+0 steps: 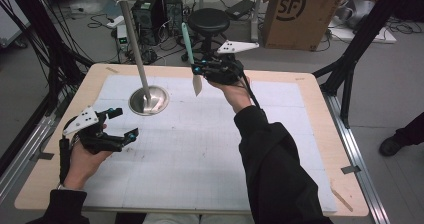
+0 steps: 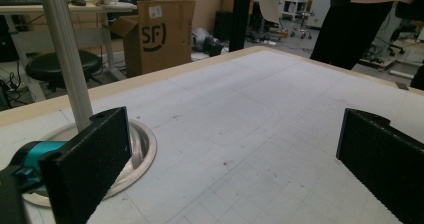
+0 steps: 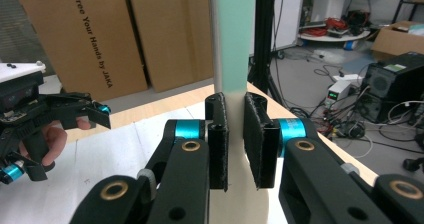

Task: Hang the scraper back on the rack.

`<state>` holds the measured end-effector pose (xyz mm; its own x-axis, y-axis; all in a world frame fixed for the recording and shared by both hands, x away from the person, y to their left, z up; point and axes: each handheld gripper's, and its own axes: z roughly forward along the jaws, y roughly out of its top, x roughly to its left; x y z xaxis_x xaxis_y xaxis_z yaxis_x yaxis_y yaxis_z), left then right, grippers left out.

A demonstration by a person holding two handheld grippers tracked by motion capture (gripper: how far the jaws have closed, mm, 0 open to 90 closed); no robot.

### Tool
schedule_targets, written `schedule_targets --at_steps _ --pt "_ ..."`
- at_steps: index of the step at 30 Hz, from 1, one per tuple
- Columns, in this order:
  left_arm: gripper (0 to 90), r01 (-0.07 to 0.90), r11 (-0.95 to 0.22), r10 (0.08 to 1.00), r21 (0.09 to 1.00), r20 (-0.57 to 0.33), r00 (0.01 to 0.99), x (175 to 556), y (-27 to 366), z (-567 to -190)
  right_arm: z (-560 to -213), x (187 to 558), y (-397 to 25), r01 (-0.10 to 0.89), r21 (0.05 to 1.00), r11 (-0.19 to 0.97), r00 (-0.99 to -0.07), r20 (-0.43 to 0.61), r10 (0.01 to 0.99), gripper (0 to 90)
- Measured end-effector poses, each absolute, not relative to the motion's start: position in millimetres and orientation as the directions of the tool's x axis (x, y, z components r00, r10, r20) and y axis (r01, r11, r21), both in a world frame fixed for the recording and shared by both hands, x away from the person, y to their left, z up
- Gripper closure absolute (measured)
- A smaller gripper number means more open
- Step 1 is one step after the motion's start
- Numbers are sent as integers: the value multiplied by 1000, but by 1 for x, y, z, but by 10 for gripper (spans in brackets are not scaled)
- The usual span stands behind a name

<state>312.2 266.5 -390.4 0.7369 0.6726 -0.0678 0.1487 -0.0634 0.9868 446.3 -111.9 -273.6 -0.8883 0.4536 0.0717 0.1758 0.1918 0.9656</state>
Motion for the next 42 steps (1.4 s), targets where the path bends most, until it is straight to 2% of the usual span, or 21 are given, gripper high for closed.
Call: schedule_targets --at_steps 22,42 --pt "17 139 -56 677 989 -65 733 308 272 -389 -245 467 -57 145 968 207 -895 39 444 814" --pt "17 132 -76 684 988 -45 728 304 273 -389 -234 482 -33 148 970 193 -892 47 450 814"
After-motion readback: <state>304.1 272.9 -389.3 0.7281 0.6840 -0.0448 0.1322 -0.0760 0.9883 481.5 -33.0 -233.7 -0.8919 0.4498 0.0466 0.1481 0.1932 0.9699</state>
